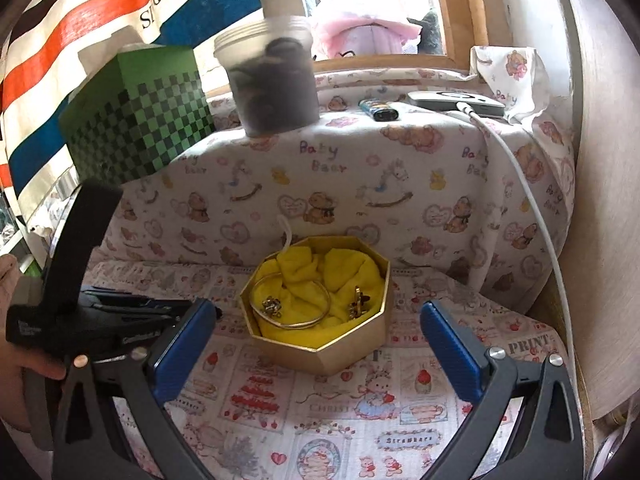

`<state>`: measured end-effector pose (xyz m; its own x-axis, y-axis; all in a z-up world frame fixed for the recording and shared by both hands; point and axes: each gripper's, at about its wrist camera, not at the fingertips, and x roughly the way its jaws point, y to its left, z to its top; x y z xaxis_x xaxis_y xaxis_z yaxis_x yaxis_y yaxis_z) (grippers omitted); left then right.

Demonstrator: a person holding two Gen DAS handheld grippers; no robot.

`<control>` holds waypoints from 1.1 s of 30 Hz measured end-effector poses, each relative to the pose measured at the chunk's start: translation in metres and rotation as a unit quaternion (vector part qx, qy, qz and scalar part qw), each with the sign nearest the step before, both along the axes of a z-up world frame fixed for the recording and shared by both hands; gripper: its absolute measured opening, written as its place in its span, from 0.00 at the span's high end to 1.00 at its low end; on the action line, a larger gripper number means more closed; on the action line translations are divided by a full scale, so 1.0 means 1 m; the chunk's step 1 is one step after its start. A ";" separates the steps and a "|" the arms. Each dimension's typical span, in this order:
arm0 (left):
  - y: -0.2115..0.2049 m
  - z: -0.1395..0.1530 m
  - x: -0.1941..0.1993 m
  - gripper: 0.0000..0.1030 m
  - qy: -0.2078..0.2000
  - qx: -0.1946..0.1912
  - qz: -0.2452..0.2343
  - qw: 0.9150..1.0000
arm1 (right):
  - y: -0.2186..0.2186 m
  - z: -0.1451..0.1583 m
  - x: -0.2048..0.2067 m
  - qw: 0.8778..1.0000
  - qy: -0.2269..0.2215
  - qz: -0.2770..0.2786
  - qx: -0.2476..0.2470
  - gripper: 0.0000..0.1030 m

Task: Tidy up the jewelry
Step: 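Withdraw both grippers from the box and move toward the charms on the cloth, then grasp the small silver ring with the left gripper and lift it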

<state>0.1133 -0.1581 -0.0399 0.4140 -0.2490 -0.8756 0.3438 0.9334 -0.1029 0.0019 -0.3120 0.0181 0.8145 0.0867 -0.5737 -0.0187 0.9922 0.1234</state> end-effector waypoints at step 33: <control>0.030 0.028 -0.025 0.66 -0.062 -0.007 -0.036 0.997 | 0.011 -0.004 -0.001 0.997 0.033 0.058 0.037 0.49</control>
